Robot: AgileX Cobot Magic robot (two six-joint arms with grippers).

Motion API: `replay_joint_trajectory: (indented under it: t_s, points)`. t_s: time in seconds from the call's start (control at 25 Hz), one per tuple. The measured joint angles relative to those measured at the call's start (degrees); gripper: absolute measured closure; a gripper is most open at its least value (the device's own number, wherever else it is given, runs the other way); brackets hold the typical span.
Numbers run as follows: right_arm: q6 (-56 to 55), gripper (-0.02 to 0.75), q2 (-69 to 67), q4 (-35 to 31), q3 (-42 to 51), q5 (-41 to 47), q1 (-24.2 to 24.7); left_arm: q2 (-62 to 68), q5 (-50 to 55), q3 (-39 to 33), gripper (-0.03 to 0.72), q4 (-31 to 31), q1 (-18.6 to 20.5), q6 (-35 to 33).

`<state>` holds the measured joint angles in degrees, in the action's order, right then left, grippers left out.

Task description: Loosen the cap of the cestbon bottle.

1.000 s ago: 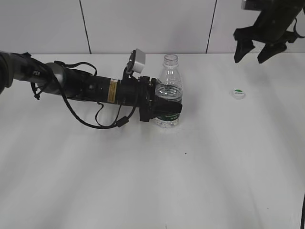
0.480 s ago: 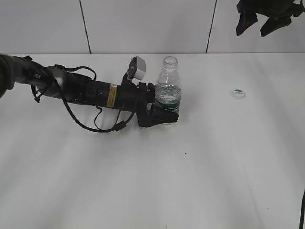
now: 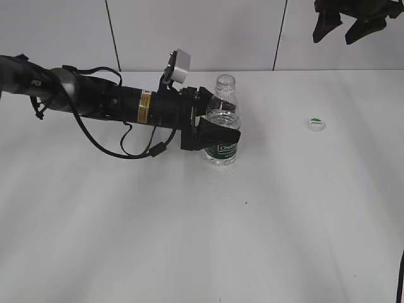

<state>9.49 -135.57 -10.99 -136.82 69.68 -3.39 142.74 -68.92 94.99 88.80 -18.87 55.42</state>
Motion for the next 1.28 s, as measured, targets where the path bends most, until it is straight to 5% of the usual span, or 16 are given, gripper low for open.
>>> replay_joint_trajectory:
  t_s: [0.76,1.0,1.28]
  points:
    - [-0.1,0.167,1.4,0.0,-5.4,0.3,0.0,-18.4,2.2,-0.1,0.129,9.6,1.0,4.3]
    - [-0.1,0.167,4.0,0.0,-5.5,0.3,0.0,-28.3,19.5,-0.1,0.129,12.7,3.8,8.1]
    - [-0.1,0.167,5.9,0.0,-5.8,0.3,0.0,-32.7,42.6,-0.1,0.137,16.2,9.2,24.7]
